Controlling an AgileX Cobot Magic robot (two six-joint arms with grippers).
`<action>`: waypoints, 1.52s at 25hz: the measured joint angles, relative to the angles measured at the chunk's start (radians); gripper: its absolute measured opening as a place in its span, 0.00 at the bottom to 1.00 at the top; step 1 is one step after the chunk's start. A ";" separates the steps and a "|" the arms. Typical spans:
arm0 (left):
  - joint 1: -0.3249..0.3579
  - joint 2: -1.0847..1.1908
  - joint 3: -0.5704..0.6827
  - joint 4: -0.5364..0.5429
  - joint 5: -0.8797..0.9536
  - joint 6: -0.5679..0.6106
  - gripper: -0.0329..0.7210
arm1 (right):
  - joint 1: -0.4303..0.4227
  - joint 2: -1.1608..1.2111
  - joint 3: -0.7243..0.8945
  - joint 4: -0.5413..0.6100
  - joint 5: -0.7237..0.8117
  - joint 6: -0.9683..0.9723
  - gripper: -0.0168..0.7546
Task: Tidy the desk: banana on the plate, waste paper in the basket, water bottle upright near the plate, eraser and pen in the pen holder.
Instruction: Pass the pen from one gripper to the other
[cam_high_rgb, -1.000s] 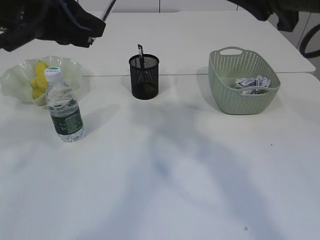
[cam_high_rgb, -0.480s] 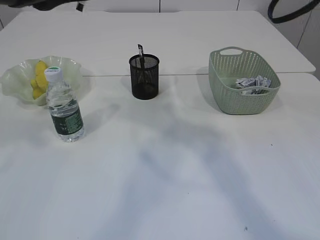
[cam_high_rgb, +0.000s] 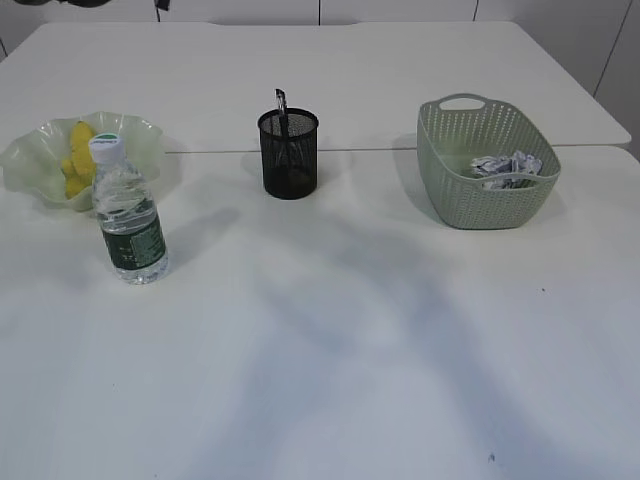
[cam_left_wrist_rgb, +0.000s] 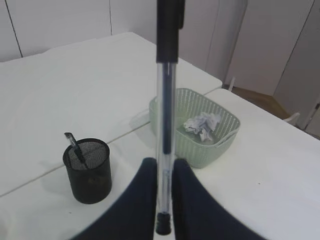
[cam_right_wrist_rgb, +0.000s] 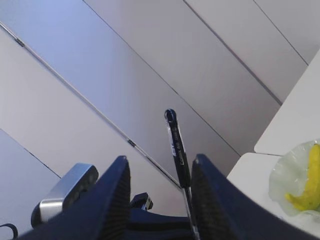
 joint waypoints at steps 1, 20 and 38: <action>0.000 0.000 0.000 -0.005 -0.002 0.000 0.07 | 0.000 0.002 -0.009 0.000 0.003 0.000 0.42; -0.121 0.035 -0.070 -0.032 -0.028 0.049 0.07 | 0.000 0.050 -0.077 -0.002 0.030 -0.002 0.42; -0.169 0.035 -0.070 -0.033 -0.046 0.051 0.07 | 0.000 0.050 -0.086 -0.004 0.084 -0.002 0.42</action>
